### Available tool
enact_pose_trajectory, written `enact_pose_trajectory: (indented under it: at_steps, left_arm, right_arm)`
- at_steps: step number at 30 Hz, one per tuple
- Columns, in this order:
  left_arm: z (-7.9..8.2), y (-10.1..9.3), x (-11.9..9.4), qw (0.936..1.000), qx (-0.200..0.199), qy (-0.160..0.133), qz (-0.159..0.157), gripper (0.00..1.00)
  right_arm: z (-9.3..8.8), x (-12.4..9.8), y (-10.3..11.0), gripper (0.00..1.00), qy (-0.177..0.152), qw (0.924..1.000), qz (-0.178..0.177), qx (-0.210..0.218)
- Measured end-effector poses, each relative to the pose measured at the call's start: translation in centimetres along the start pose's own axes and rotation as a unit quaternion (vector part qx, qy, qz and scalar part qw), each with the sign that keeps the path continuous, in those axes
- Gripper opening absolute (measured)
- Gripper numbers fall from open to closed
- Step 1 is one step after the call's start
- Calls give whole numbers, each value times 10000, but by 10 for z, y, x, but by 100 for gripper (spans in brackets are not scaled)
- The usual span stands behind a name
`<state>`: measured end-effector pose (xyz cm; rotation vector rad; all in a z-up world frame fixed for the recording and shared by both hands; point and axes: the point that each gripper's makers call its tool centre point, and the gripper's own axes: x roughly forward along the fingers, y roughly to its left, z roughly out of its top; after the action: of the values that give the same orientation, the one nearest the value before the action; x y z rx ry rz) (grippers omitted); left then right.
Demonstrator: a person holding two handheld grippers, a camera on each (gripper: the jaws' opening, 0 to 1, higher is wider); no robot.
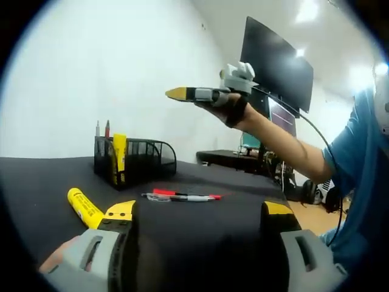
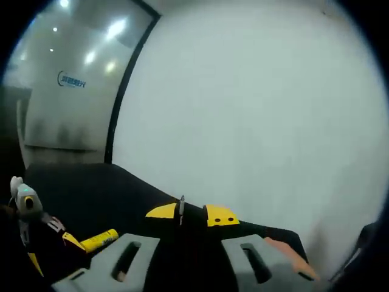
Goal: Pick up pens and glue sticks and place them into the holder.
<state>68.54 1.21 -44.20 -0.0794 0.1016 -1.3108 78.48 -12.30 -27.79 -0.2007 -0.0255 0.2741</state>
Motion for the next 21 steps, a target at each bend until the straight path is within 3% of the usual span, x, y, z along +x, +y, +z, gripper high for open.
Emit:
enact_pose_trajectory:
  at_steps: [12, 14, 21]
  left_arm:
    - [9, -5, -4, 9998, -58, -170, -26, 75]
    - [17, -2, -7, 9994, -99, -325, 91, 75]
    - [27, 7, -32, 9984, 47, -339, 457, 75]
  right_arm:
    - [-17, -34, 16, 13, 47, 9998, 12, 195]
    - [-18, -39, 18, 13, 26, 9997, 0, 232]
    - [-23, -52, 34, 14, -24, 9993, 90, 359]
